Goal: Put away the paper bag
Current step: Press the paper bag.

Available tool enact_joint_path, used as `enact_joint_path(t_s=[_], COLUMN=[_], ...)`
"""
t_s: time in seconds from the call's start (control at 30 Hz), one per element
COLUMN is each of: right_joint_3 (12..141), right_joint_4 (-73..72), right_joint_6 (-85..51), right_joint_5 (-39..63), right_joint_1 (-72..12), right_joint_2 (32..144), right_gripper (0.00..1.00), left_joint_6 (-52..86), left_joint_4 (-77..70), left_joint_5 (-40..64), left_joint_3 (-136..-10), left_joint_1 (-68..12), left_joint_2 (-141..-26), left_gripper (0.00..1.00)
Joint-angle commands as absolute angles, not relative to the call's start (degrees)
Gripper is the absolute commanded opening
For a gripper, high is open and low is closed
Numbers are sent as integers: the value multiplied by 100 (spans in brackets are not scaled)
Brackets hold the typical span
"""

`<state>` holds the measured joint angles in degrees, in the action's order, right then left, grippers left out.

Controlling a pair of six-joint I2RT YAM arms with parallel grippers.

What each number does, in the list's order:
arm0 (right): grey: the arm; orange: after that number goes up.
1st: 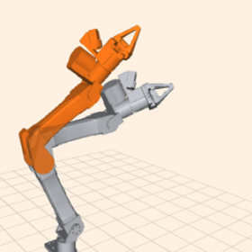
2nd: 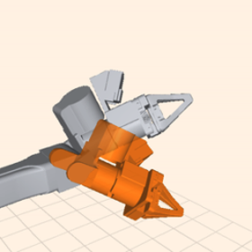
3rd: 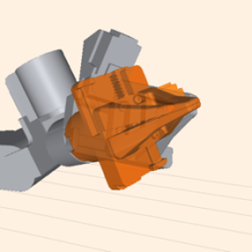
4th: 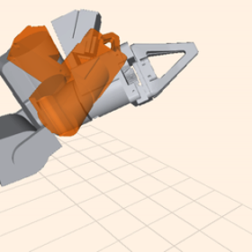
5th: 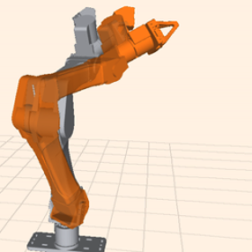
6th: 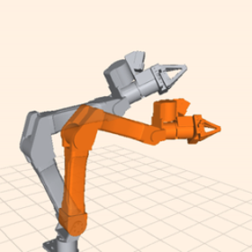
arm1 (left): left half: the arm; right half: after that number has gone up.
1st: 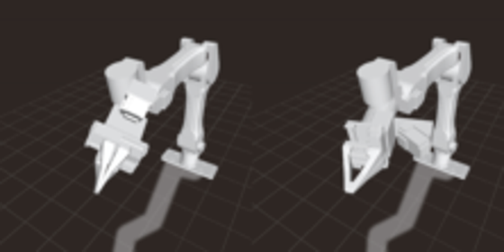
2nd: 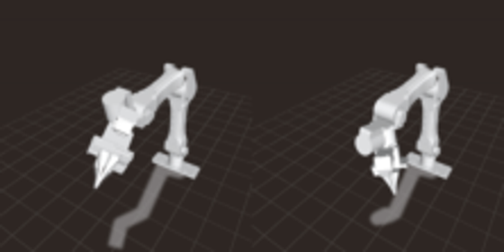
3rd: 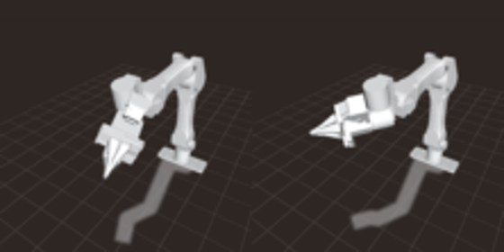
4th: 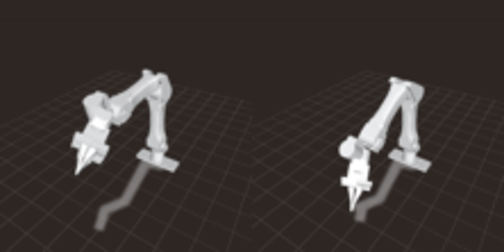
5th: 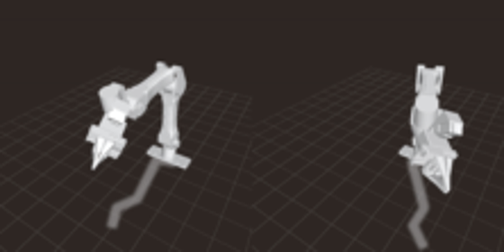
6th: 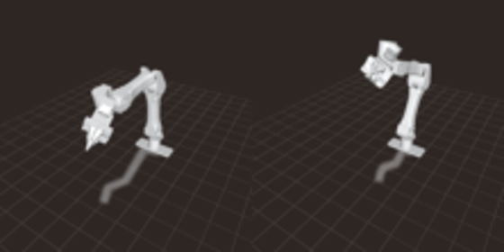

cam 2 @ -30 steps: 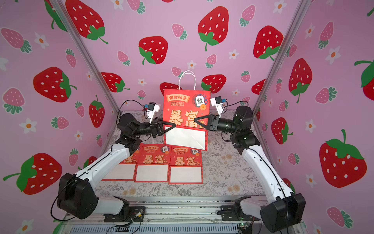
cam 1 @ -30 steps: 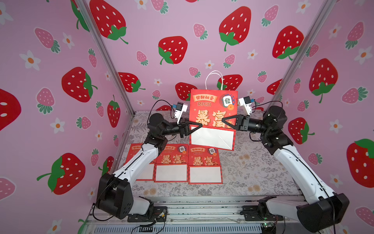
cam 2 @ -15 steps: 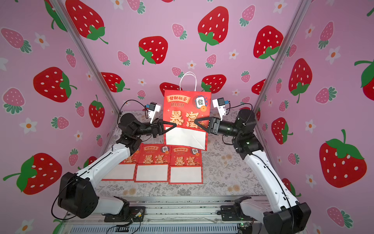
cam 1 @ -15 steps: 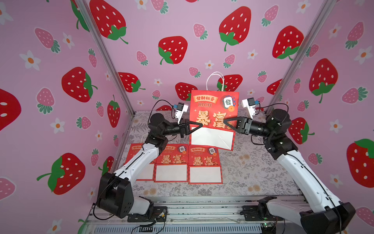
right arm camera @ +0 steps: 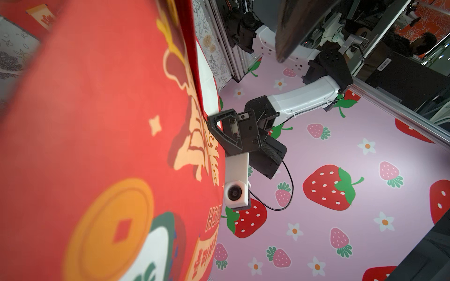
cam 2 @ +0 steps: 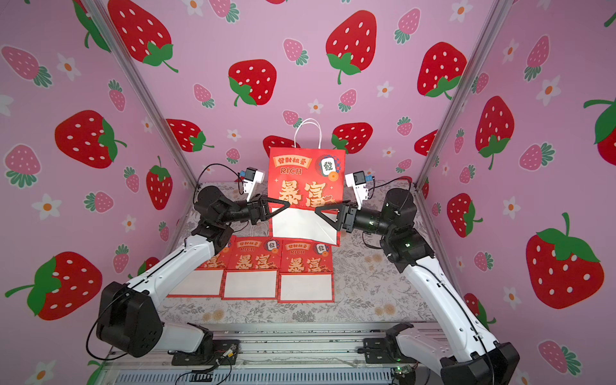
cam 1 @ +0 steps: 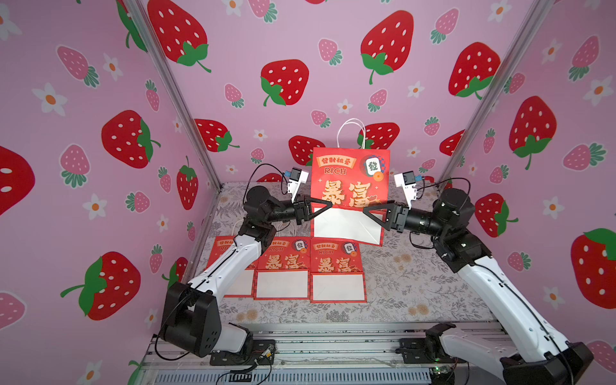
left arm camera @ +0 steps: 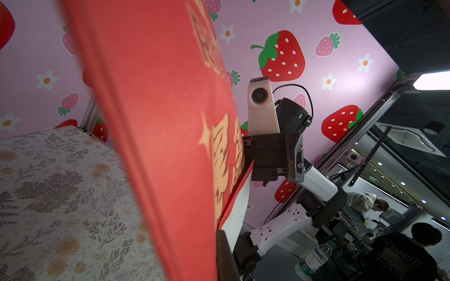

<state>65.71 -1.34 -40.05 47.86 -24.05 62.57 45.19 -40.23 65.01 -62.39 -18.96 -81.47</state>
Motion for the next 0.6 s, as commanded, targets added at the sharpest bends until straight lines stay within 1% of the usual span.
enact_joint_path(t_s=[0.0,0.03,0.07,0.17,0.23,0.3,0.37,0.4,0.43,0.57], right_joint_3=[6664,6694,6699,6712,6698,6722,6774,6829,6874,6976], right_joint_4=[180,231,271,282,290,331,457,565,694,1129], right_joint_6=[-3686,-3642,-3614,-3595,-3587,-3571,-3472,-3387,-3284,-2995], right_joint_5=[4591,4544,4530,4490,4459,4455,4490,4489,4475,4490], right_joint_1=[-2461,-2469,-2473,-2487,-2496,-2513,-2563,-2612,-2660,-2850], right_joint_2=[6219,6217,6220,6212,6197,6204,6236,6240,6265,6305], right_gripper=[53,46,40,28,18,10,4,2,0,0], left_joint_6=[4610,4591,4588,4600,4589,4557,4461,4431,4432,4482], left_joint_4=[-4345,-4335,-4337,-4345,-4354,-4329,-4176,-4117,-4095,-4139], left_joint_5=[6496,6488,6491,6525,6592,6604,6505,6422,6352,6129], left_joint_3=[-6359,-6355,-6350,-6353,-6341,-6323,-6322,-6320,-6316,-6239], left_joint_1=[-1863,-1855,-1859,-1863,-1863,-1860,-1847,-1838,-1829,-1763], left_joint_2=[-8062,-8041,-8031,-8008,-7979,-7939,-7884,-7846,-7819,-7627], left_gripper=[0,0,0,0,0,0,1,4,13,33])
